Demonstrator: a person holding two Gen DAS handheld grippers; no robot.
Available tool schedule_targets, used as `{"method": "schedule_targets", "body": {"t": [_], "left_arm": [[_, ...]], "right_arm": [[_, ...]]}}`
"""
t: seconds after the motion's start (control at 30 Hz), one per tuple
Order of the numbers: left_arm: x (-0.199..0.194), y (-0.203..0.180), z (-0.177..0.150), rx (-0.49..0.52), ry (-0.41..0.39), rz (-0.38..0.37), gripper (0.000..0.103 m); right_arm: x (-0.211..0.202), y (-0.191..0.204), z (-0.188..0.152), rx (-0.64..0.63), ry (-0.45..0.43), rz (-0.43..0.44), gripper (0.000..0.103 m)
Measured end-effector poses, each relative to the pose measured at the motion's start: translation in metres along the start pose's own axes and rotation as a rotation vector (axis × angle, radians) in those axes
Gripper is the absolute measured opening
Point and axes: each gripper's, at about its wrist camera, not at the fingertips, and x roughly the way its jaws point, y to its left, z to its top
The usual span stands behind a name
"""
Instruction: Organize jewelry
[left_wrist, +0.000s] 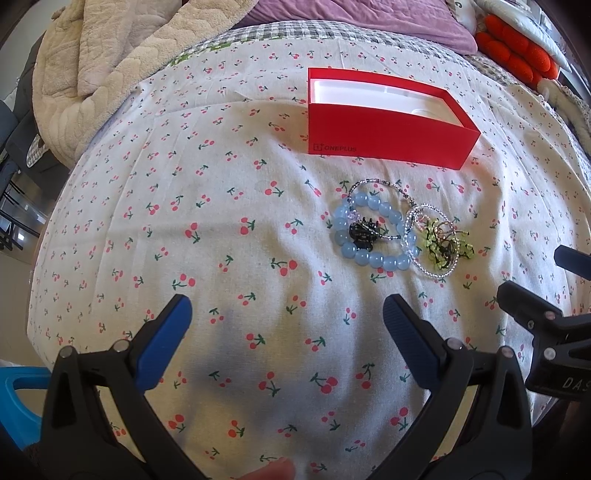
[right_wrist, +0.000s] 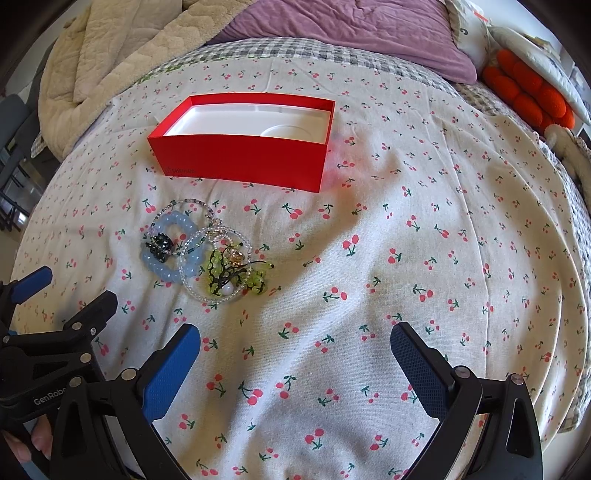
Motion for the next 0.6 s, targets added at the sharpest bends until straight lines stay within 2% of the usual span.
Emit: {"method": "schedule_targets", "body": {"t": [0.6], "left_arm": [[0.0003, -0.0006, 0.0027, 0.004, 0.008, -0.012, 0.103]], "right_arm": [[-0.0012, 0.0025, 0.0016, -0.006, -0.005, 0.009, 0.103]]}}
